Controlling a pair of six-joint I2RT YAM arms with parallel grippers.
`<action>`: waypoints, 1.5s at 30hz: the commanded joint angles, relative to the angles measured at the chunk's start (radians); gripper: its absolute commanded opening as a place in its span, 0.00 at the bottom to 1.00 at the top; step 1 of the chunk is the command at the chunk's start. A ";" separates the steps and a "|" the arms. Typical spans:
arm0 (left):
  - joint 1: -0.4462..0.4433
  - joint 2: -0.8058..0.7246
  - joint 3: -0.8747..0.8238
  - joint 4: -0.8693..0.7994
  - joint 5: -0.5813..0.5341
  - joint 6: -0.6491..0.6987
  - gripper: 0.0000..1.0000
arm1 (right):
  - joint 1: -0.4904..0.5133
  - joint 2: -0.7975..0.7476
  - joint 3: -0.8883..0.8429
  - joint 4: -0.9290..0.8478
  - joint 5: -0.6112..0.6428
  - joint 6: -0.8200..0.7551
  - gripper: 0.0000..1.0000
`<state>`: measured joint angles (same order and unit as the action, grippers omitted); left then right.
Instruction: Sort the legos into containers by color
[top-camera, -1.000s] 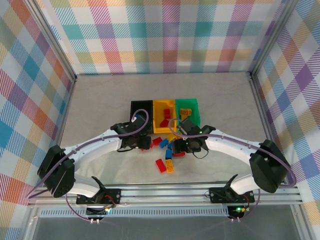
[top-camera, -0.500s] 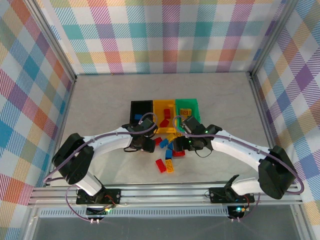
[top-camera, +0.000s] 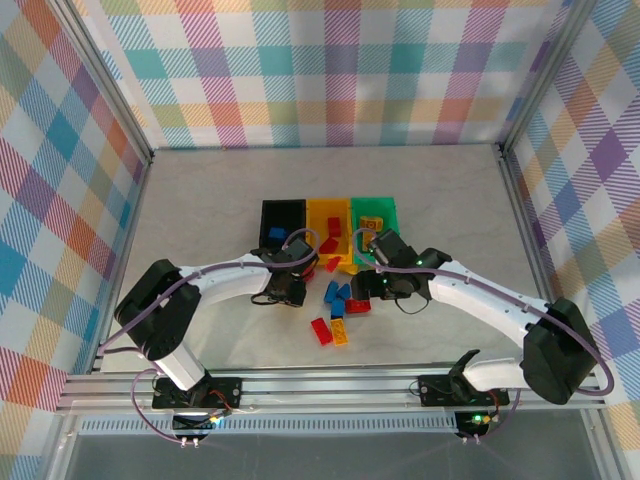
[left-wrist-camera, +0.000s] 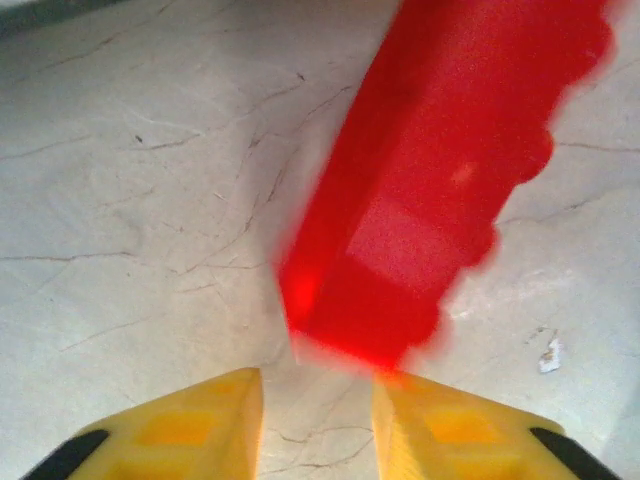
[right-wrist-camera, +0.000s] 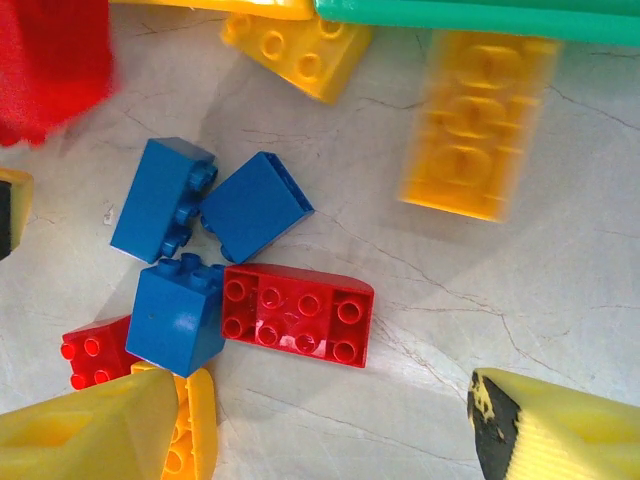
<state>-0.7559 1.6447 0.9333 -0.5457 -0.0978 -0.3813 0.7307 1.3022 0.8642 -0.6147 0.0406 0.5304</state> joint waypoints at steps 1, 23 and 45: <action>0.003 -0.005 0.010 -0.014 -0.001 0.003 0.25 | -0.009 -0.019 0.014 -0.019 -0.002 -0.024 0.77; -0.001 -0.172 0.103 -0.122 0.057 -0.004 0.58 | -0.138 -0.050 -0.037 -0.069 -0.013 -0.034 0.77; -0.105 -0.058 0.129 -0.048 0.097 -0.172 0.67 | -0.163 -0.072 -0.019 -0.074 -0.080 -0.079 0.76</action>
<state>-0.8455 1.5707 1.0332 -0.6189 -0.0170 -0.5175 0.5667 1.2507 0.8383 -0.6716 -0.0177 0.4706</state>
